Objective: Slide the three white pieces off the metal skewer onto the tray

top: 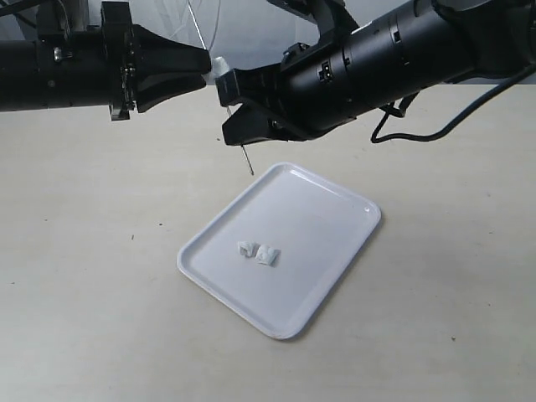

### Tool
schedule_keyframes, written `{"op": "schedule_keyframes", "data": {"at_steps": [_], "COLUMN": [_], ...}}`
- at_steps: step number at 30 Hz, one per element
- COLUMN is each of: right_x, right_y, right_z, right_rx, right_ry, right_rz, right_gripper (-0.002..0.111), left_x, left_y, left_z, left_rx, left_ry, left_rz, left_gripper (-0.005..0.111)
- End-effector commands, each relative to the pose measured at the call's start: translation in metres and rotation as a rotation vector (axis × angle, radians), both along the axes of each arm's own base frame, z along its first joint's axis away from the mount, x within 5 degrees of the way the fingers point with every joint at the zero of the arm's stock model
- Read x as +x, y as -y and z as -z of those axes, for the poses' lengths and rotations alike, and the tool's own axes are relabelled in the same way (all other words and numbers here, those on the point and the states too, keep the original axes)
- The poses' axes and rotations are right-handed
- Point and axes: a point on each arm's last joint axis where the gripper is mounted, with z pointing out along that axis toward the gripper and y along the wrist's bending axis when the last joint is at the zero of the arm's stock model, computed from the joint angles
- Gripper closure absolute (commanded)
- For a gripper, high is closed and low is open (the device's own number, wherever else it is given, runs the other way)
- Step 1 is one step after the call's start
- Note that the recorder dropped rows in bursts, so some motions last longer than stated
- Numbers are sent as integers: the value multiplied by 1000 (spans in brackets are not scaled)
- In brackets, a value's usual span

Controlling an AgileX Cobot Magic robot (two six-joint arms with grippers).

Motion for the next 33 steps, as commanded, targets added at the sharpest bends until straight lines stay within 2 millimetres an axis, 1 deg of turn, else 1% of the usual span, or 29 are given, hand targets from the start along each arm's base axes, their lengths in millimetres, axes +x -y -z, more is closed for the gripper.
{"op": "schedule_keyframes", "data": {"at_steps": [1,5,17,19,24,25,28,31,32,33], "right_x": [2,1,-3,-5,-12,-14,-21,-28,-33,-35], "right_y": [-2,-2,-2,-2,-2,-1,8,13,15,16], "right_z": [-4,-4,-3,-2,-1,1,11,15,16,17], "right_rx": [13,12,9,8,-4,-35,-183,-248,-268,-284], "right_ry": [20,19,-8,-22,-66,-79,-151,-212,-250,-269], "right_rz": [7,7,-34,-52,-114,-133,-176,-233,-270,-284], "right_gripper": [109,109,109,109,109,109,109,109,109,109], "left_x": [-3,-3,5,9,21,26,38,47,52,55], "left_y": [1,1,-3,-4,-4,-5,-11,-17,-22,-25], "left_z": [-4,-5,-3,-7,-27,-34,-44,-46,-48,-48], "left_rx": [-26,-25,24,37,44,49,92,144,176,192], "left_ry": [13,22,23,40,111,126,145,152,155,155], "left_rz": [13,18,-57,-80,-112,-139,-248,-350,-419,-451], "left_gripper": [107,106,106,106,106,106,106,106,106,106]}}
